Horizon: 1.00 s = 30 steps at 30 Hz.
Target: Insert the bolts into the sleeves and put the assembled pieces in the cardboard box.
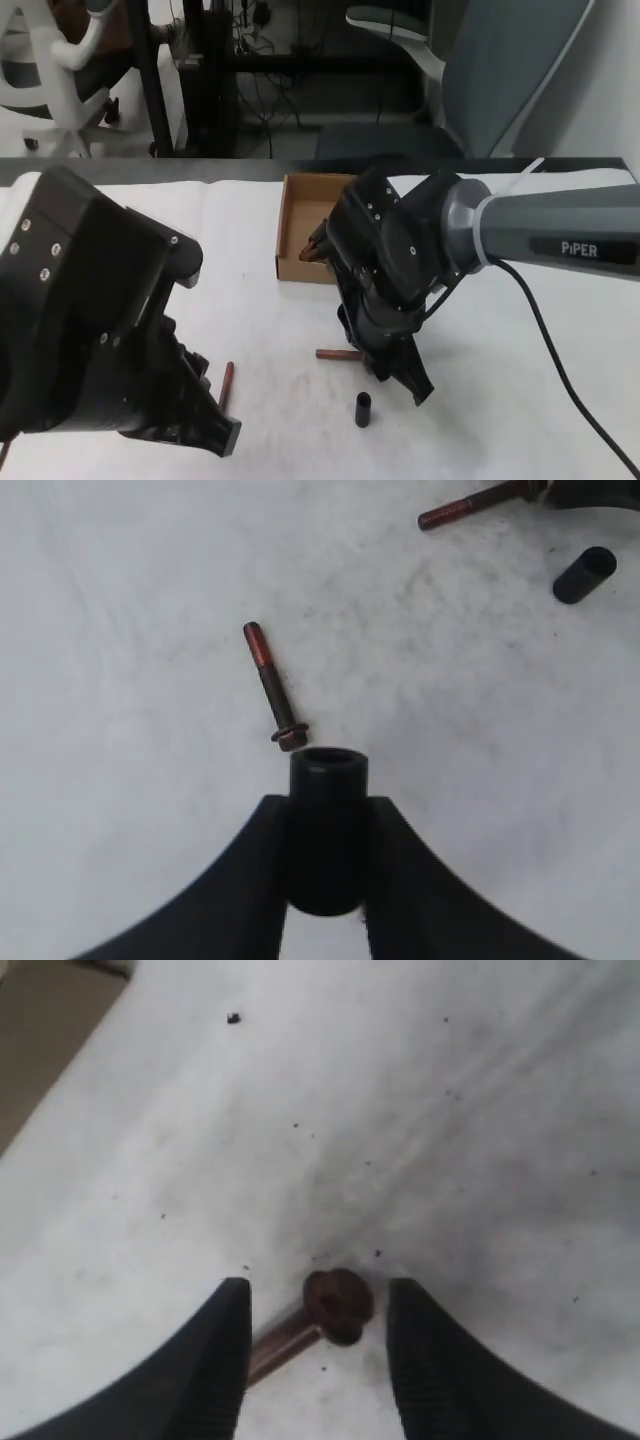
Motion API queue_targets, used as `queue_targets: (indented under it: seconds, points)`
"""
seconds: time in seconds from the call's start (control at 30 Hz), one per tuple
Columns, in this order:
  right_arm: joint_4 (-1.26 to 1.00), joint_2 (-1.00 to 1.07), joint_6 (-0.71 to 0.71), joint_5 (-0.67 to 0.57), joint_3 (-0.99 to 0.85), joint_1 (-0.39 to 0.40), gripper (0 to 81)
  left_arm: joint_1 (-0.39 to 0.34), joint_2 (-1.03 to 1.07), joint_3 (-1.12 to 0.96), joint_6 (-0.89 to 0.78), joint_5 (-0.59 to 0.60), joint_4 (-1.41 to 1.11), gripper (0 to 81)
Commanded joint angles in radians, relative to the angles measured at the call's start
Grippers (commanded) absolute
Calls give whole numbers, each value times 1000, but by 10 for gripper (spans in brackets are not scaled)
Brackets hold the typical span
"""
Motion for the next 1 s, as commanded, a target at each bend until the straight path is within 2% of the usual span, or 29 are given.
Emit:
queue_targets:
  seconds: [0.0, 0.17, 0.2, 0.23, 0.3, 0.37, 0.4, 0.47, 0.53, 0.6, 0.67, 0.73, 0.87, 0.97]
  points:
    - [34, -3, 24, 23, -6, 5, 409, -1, -12, 0, -5, -1, 4, 18]
    - [45, 7, 25, 32, -6, -5, 406, -1, -12, 0, -5, -1, 4, 18]
    - [45, 11, 31, 26, -6, -6, 377, -1, -12, 0, -5, -1, 4, 18]
    - [49, 17, 39, 19, -6, -6, 329, -1, -12, 0, -5, -1, 4, 18]
    - [49, 33, 39, -2, -6, -6, 151, -1, -12, 0, -5, -1, 4, 18]
    - [33, 47, 39, -8, -6, -3, 8, -1, -12, 0, -9, -1, 4, 18]
    - [11, 53, 39, -11, -6, 2, 1, -1, -12, 0, -9, -1, 4, 18]
    - [-34, 62, 39, -15, -6, 9, 73, -1, -12, 0, -9, -1, 4, 18]
    - [-80, 68, 47, -24, -6, 10, 230, -1, -12, 0, -9, -1, 4, 18]
    - [-110, 68, 46, -47, -6, 10, 437, -1, -12, 0, -9, -1, 4, 18]
    - [-106, 68, 73, -82, -6, 10, 588, -1, -12, 0, -9, -1, 4, 18]
    - [-104, 68, 90, -106, -6, 10, 594, -1, -12, 0, -9, -1, 4, 18]
    - [-99, 68, 90, -71, -6, 26, 452, -1, -12, 0, -9, 15, 8, 18]
    - [-97, 71, 90, -57, -6, 36, 430, -1, -12, 2, -9, 15, 19, 18]
